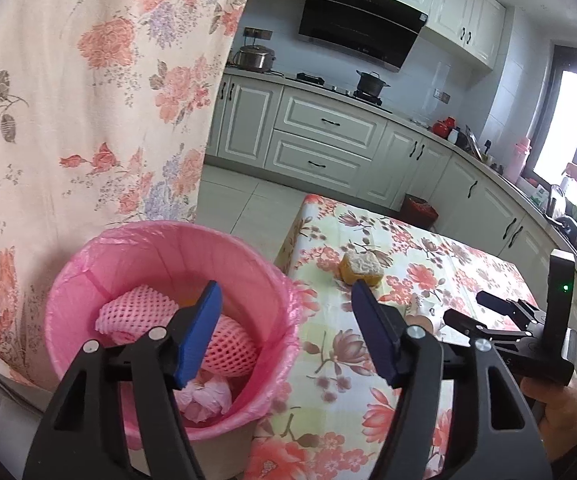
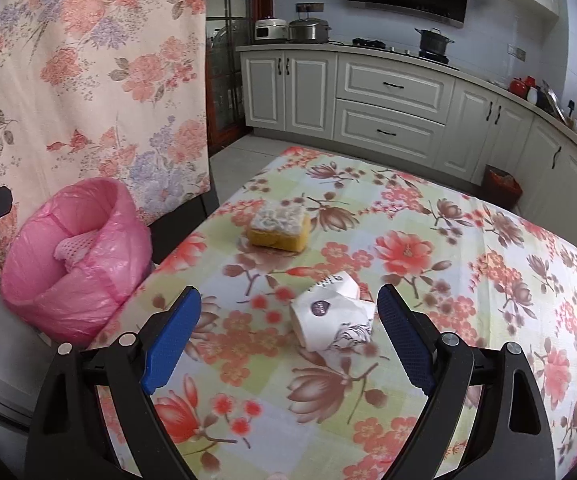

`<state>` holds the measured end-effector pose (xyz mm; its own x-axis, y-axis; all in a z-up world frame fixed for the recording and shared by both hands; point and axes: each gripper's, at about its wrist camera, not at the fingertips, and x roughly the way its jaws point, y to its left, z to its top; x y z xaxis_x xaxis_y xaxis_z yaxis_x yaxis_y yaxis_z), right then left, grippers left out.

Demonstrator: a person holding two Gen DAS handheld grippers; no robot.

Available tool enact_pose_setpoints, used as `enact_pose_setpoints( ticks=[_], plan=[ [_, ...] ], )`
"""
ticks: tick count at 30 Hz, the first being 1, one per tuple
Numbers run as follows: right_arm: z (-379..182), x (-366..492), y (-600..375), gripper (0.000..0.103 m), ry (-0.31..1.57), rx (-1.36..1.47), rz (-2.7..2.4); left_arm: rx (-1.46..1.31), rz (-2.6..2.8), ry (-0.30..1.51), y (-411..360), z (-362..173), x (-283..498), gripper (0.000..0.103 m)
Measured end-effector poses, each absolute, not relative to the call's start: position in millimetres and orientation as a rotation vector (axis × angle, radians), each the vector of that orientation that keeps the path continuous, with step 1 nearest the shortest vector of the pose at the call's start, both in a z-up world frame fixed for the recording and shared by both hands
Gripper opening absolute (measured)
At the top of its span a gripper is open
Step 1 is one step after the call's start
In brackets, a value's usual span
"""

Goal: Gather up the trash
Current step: 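Move the left gripper to the yellow sponge while the right gripper approaches the paper cup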

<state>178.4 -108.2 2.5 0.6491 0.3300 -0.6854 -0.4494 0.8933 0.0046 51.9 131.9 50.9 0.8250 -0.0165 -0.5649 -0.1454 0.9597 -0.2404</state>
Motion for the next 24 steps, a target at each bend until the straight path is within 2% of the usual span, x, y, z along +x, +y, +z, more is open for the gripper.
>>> enact_pose_setpoints(
  ticks=[19,24],
  plan=[
    [-53,215,-120,0.084,0.843,-0.171,0.407,-0.216,-0.065,0.670,68,25,127,0.068],
    [-59,223,-118,0.071,0.861,-0.176,0.409,-0.212,-0.069,0.694,63,17,142,0.068]
  ],
)
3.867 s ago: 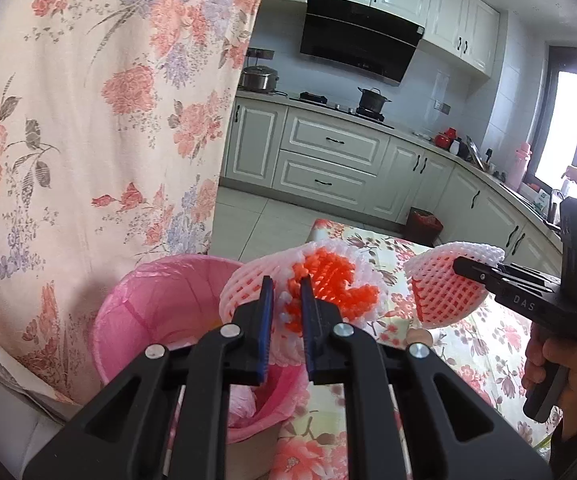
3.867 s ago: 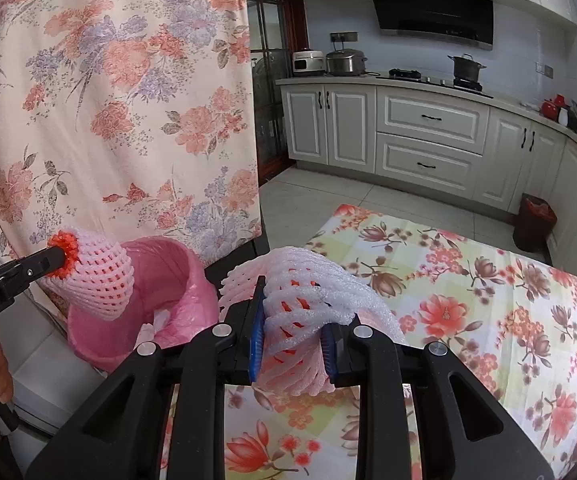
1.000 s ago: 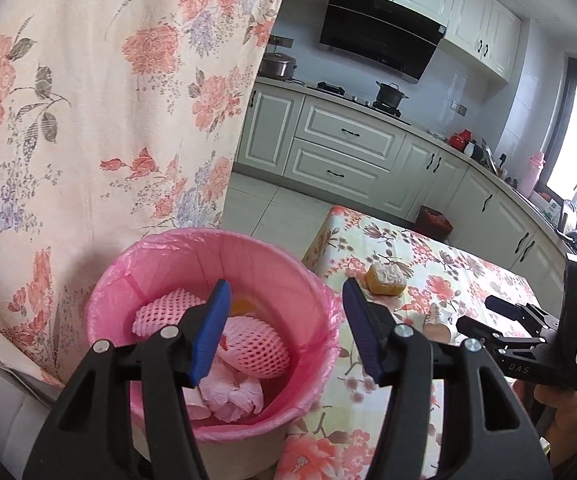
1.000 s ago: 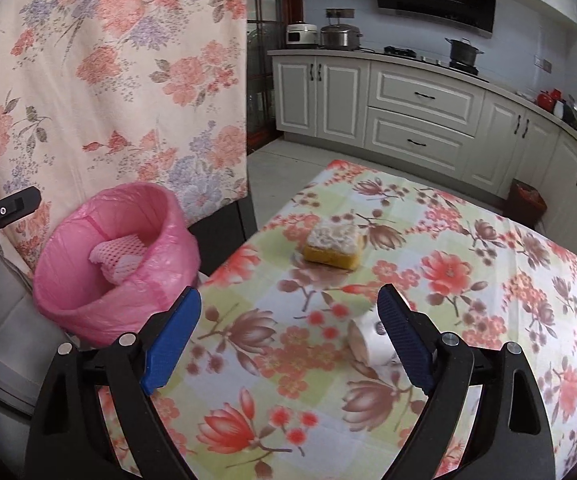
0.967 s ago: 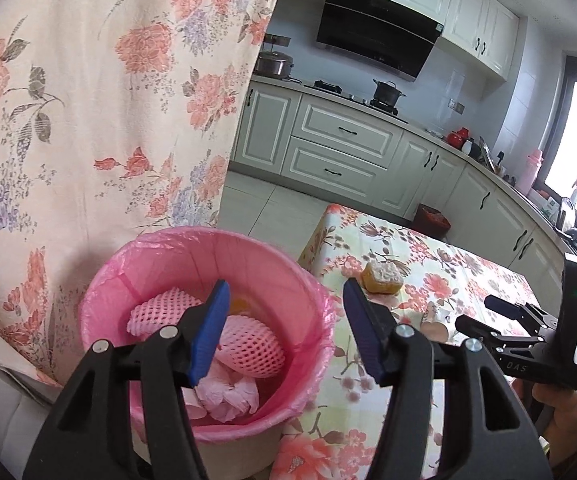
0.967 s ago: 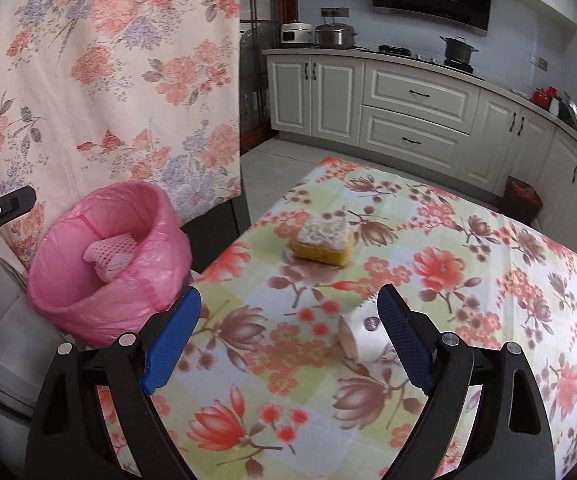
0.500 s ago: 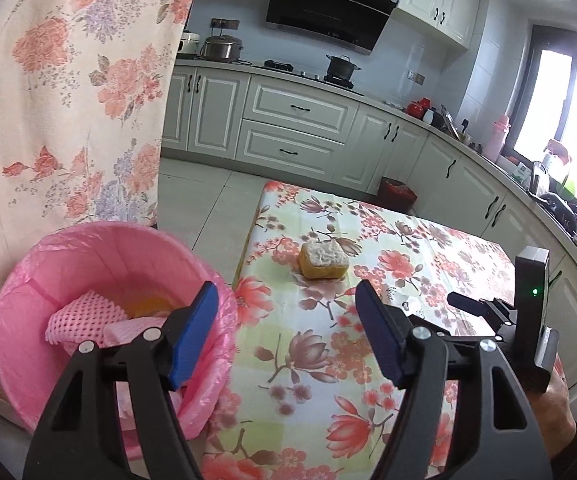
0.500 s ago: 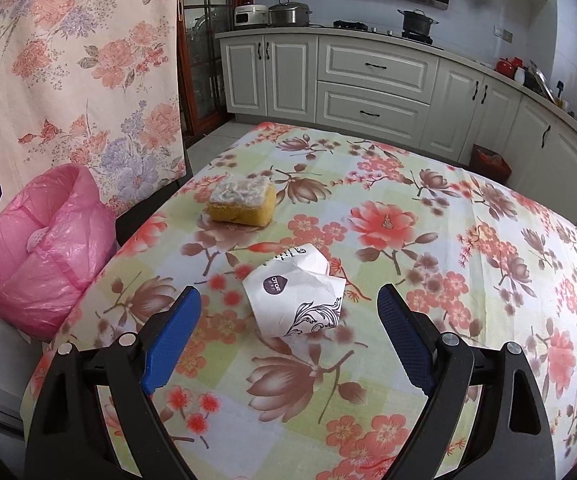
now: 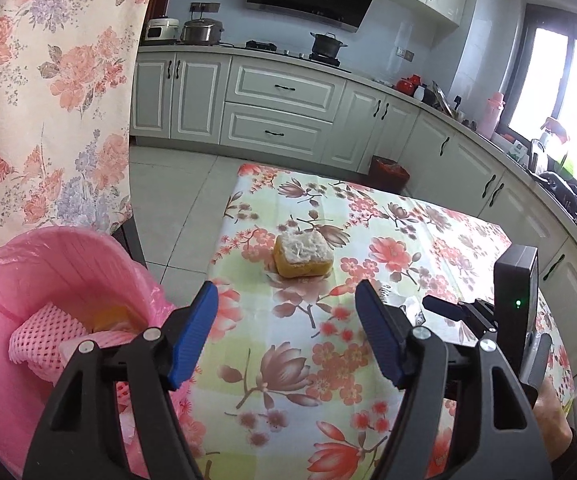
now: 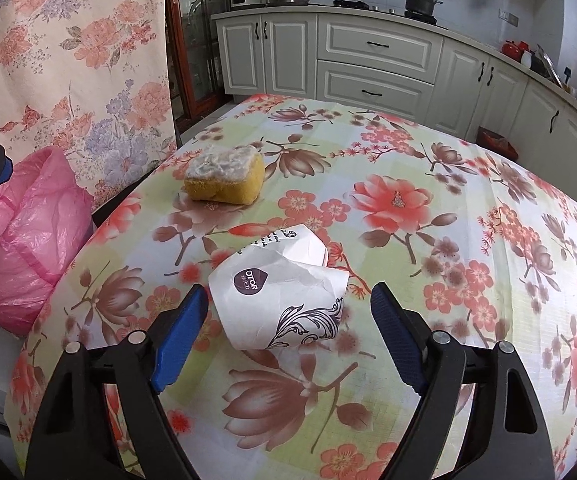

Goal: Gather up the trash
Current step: 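Move the left gripper to the yellow sponge while the right gripper approaches the paper cup, then close the left gripper on the yellow sponge while the right gripper closes on the paper cup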

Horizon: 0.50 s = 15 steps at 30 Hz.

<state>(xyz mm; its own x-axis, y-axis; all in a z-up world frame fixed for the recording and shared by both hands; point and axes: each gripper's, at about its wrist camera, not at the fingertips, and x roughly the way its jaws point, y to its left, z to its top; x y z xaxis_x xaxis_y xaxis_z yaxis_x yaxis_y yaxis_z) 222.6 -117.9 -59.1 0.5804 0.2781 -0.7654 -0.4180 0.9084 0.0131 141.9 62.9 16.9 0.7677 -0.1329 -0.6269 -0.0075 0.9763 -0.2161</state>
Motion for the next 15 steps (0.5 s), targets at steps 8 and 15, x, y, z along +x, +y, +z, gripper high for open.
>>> enact_pose_setpoints(
  ticks=[8,15],
  plan=[
    [-62,230,-122,0.058,0.874,-0.172,0.425,-0.205,-0.078,0.723,50,6,164,0.068],
    [-61,238,-143,0.057,0.868,-0.149,0.398,-0.187,-0.096,0.757,31,-8,190,0.068]
  ],
)
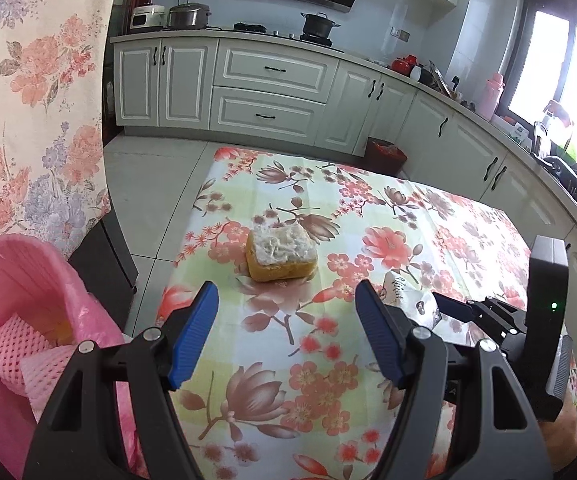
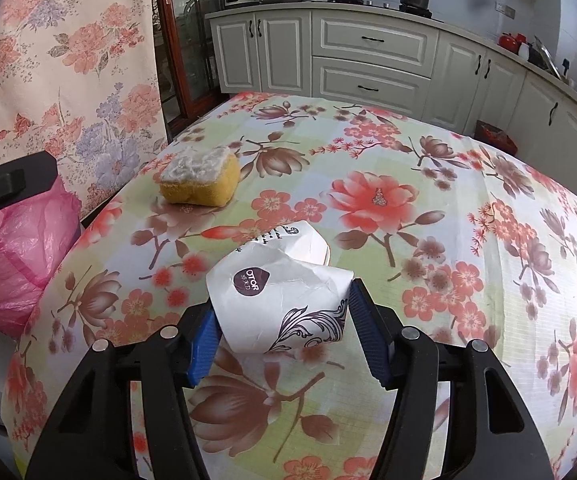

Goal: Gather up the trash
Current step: 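Close the left gripper on the yellow sponge while the right gripper closes on the paper cup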

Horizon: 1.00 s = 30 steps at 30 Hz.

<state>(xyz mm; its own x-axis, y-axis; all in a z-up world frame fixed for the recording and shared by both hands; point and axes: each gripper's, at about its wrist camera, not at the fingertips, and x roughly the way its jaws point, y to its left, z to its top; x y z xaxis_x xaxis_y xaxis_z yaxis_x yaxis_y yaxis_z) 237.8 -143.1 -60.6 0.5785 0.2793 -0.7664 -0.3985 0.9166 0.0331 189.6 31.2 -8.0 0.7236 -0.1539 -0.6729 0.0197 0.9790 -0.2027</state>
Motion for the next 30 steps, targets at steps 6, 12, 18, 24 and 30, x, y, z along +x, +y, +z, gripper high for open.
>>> enact_pose_setpoints(
  ticks=[6,12,18,24,30],
  plan=[
    [-57,246,-167,0.057,0.856,-0.117,0.368,-0.177,-0.107,0.788,15,-23,215,0.068],
    [-55,252,-183,0.057,0.851,-0.092,0.356,-0.172,-0.104,0.828,5,-37,241,0.068],
    [-54,256,-194,0.057,0.844,-0.078,0.350,-0.190,-0.085,0.866,7,-52,265,0.067],
    [-56,263,-200,0.057,0.849,-0.070,0.343,-0.182,-0.062,0.892,6,-61,283,0.067],
    [-60,266,-204,0.057,0.855,-0.060,0.341,-0.146,-0.029,0.915,1,-67,297,0.067]
  ],
)
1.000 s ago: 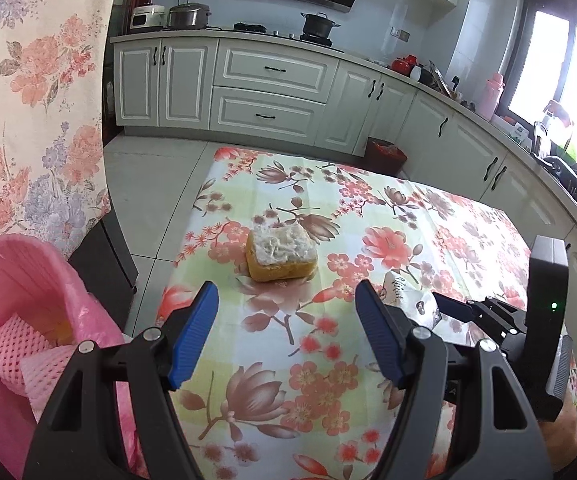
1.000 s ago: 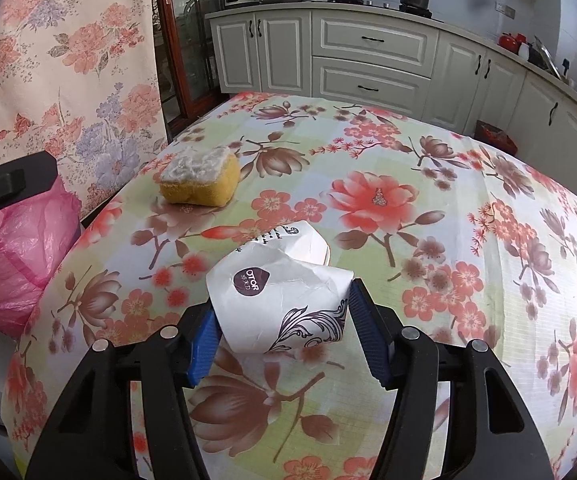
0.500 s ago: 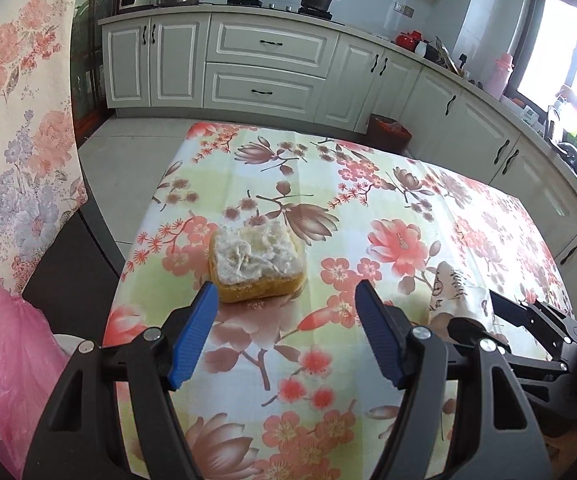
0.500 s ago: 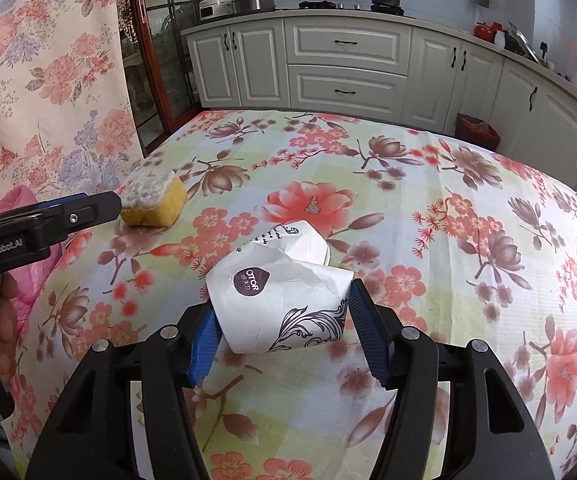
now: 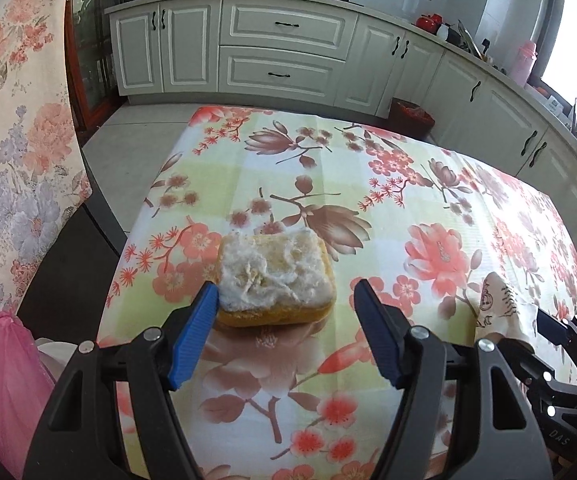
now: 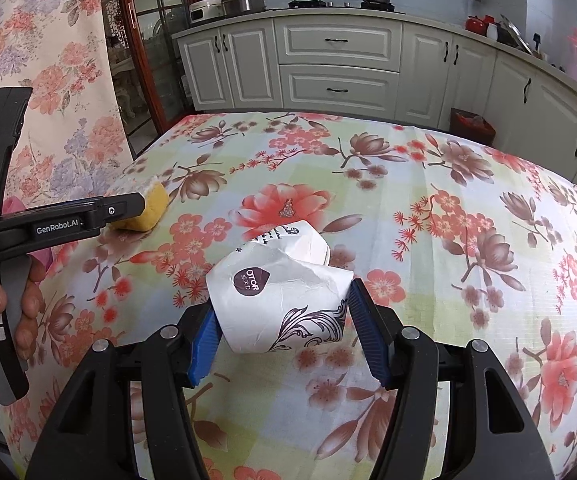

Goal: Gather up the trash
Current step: 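Close the left gripper on the yellow sponge while the right gripper closes on the paper cup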

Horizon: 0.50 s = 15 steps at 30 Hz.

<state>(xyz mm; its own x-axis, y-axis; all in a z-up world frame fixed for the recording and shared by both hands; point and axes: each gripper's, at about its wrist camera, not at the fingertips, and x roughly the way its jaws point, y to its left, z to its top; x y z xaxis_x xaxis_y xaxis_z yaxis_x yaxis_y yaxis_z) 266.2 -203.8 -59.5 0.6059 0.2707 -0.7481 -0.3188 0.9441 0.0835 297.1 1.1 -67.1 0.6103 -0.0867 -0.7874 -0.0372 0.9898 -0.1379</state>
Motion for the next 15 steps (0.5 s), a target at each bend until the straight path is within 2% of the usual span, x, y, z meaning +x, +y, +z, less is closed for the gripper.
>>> enact_pose_setpoints(
  ticks=[6,15],
  plan=[
    [-62,269,-205,0.058,0.863,-0.059,0.340,-0.130,-0.005,0.946,3,-76,307,0.067],
    [-64,270,-204,0.058,0.866,-0.061,0.341,-0.079,-0.016,0.945,-5,-74,300,0.055]
  ],
)
